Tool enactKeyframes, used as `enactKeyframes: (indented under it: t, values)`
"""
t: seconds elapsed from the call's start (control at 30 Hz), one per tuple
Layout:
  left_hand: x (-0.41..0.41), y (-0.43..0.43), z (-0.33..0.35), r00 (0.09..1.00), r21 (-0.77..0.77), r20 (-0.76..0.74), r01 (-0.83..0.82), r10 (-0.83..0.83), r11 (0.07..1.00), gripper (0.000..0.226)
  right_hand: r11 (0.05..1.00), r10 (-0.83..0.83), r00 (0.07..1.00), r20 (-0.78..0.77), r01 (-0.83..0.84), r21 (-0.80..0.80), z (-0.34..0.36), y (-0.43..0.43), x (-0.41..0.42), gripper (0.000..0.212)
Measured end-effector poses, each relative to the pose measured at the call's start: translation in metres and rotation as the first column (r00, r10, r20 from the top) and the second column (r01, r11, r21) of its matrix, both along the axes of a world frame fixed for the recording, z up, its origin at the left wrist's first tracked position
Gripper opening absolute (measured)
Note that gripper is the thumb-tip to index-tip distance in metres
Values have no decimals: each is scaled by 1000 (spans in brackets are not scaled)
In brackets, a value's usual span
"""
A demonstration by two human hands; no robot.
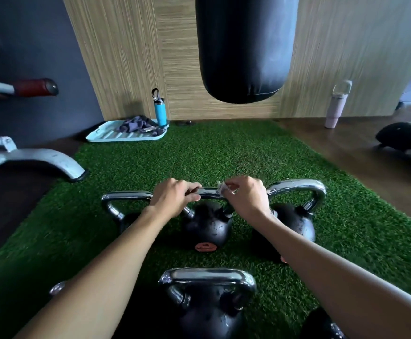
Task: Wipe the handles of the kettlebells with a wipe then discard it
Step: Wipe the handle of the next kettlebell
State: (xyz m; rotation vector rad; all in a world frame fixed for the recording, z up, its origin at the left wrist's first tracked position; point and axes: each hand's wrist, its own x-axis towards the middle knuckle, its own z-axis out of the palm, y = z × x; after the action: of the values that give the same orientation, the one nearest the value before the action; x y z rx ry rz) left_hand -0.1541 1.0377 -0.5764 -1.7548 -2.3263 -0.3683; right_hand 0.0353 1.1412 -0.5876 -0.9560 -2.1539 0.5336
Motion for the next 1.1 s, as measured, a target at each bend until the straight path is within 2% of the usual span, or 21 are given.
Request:
enactKeyframes:
  t: [0.07, 0.23, 0.37, 0.5, 0.6, 0.67, 0.8, 0.93, 1.1]
  values:
    - [4, -9, -10, 999, 86, -16, 32, -30, 996, 63, 999, 36, 999, -7, -35, 35, 0, -9, -2, 10]
    - [19, -24, -36, 1000, 253, 9, 12, -15, 967, 43, 981, 144, 980, 140, -160, 109, 0, -35, -17, 12]
    - [26, -32, -39, 999, 334, 28, 25, -37, 942, 37, 971, 96, 968, 234, -142, 192, -12, -34, 5, 18]
    - [23, -31, -38, 998, 313, 50, 30, -48, 949, 41, 988, 61, 987, 150, -82, 133, -13, -20, 21, 11]
    - [20, -31, -37, 998, 276, 58, 22, -39, 961, 45, 963, 178, 960, 216, -215, 162, -4, -30, 0, 11]
    - [16, -33, -35, 998, 243, 57, 13, -27, 970, 47, 954, 196, 952, 233, -240, 178, 0, -35, -10, 12]
    - [10, -43, -32, 998, 213, 18, 56, -61, 975, 49, 978, 146, 974, 173, -169, 124, -7, -17, 3, 11]
    - [14, -47, -28, 998, 189, 54, 33, -44, 981, 45, 992, 71, 980, 184, -88, 85, -19, -1, 20, 22]
    - [12, -49, -25, 999, 160, 29, 28, -33, 987, 46, 984, 139, 968, 210, -159, 84, -6, 0, 17, 20]
